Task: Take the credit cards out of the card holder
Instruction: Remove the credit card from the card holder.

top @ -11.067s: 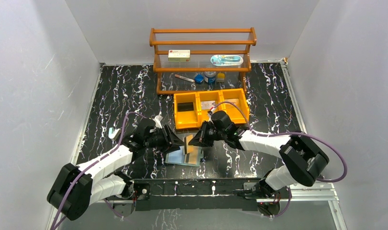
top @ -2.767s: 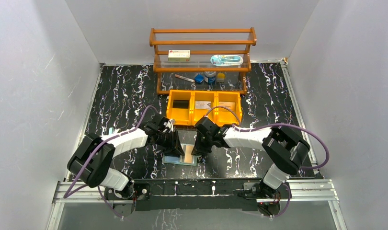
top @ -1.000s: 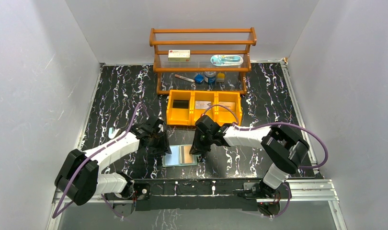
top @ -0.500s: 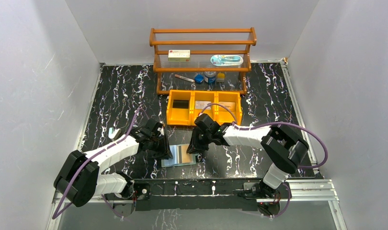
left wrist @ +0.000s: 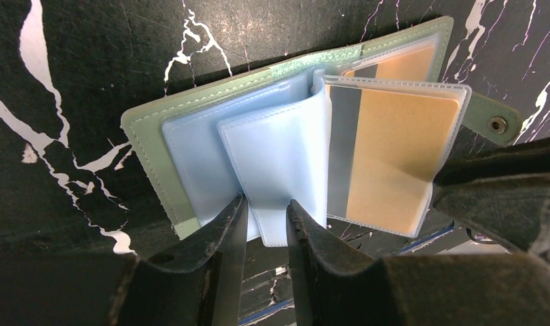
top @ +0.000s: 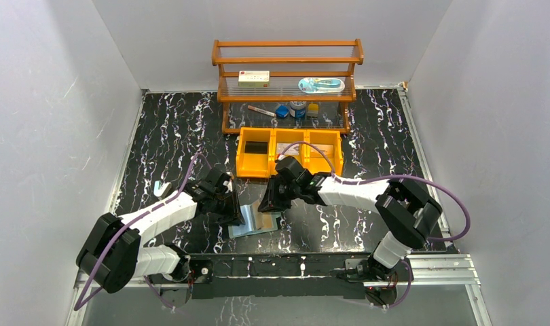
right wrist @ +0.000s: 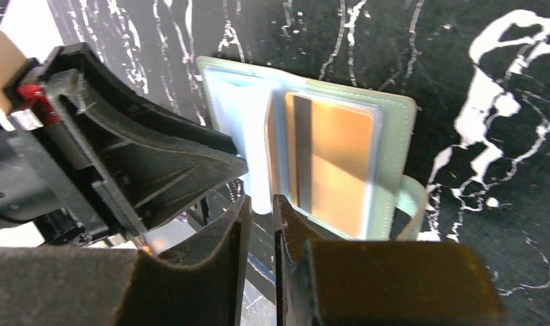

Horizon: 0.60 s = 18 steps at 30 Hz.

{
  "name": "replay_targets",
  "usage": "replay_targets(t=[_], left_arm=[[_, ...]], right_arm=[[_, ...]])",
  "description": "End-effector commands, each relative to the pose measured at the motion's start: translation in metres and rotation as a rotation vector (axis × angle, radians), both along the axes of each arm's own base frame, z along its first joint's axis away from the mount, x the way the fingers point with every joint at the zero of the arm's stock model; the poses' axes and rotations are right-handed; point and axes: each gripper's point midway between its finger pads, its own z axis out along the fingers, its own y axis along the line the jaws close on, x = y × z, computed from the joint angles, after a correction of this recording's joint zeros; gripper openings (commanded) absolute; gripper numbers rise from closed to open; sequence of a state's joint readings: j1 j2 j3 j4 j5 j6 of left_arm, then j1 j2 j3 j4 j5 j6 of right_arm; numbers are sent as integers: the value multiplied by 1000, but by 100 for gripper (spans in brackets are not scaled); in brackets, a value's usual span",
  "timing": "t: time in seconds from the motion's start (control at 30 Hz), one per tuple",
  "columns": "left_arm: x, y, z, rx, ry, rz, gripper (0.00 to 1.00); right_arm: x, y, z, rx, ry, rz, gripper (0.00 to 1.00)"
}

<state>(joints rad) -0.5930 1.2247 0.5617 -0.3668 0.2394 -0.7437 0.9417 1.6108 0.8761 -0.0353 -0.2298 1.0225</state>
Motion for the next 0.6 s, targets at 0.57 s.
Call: replay_targets(t=[0.57], left_arm=[[11, 23, 20, 113, -84, 63, 29]], right_arm=[[-8, 56, 24, 161, 32, 176, 29]])
